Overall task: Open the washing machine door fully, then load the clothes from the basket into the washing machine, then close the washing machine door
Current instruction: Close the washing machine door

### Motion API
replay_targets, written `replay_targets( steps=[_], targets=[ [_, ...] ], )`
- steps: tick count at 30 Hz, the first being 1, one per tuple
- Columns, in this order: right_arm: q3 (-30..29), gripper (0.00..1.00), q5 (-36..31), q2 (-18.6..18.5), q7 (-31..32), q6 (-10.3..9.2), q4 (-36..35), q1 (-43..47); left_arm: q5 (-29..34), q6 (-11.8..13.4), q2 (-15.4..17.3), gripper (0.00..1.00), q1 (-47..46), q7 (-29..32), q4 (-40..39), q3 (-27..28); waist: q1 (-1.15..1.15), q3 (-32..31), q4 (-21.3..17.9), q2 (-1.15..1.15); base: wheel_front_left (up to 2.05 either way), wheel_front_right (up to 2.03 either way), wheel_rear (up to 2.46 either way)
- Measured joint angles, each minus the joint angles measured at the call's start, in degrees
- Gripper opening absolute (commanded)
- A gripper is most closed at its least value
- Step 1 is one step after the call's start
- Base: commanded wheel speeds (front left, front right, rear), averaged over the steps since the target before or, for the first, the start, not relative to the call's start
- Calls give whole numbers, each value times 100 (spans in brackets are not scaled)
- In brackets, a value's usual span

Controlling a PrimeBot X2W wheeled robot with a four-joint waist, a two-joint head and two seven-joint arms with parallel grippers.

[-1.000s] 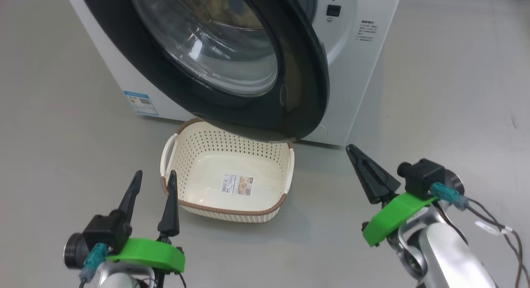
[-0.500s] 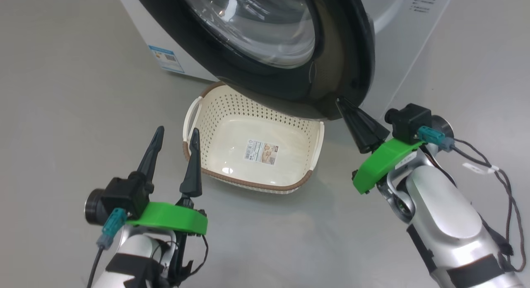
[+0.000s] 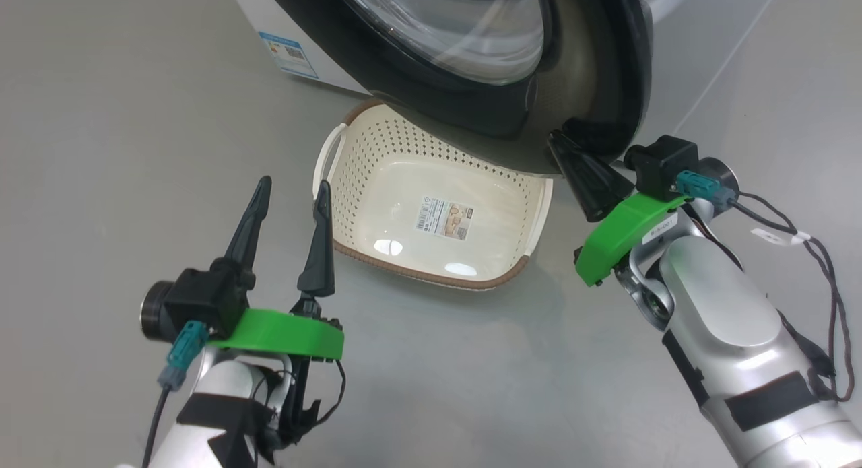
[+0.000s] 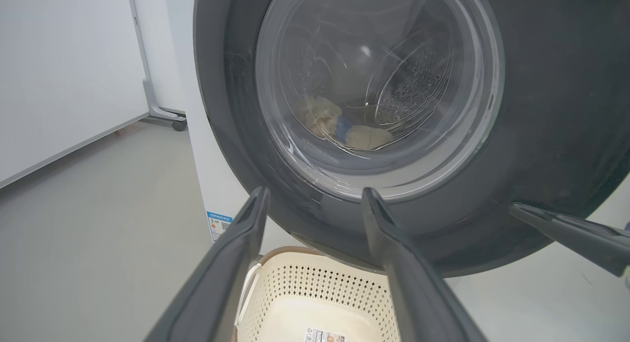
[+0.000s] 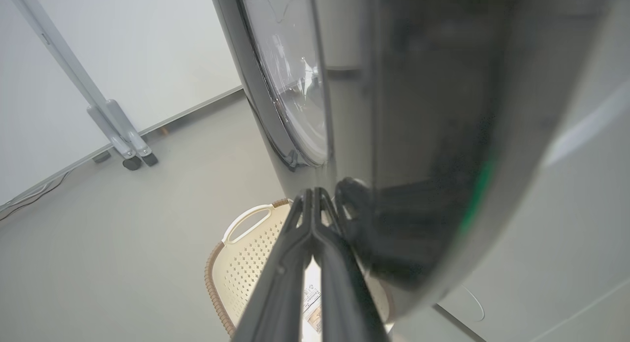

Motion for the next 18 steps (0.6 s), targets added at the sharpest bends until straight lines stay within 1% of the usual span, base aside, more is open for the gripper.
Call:
replay_targets(
  steps=[6, 12, 18],
  targets=[
    [-164, 0, -107, 1, -10, 1, 99, -171, 71, -98, -77, 100, -71, -1, 5, 77, 0, 145, -4, 0, 0, 0, 0],
    [-595, 0, -343, -12, -15, 4, 90, -325, 163, -155, -149, 100, -185, -16, -13, 153, 0, 305, 1, 0, 0, 0, 0],
    [-925, 0, -580, -202, -15, 5, 83, -755, 213, -200, -182, 100, -269, -16, -108, 212, 0, 500, 41, 0, 0, 0, 0]
  ],
)
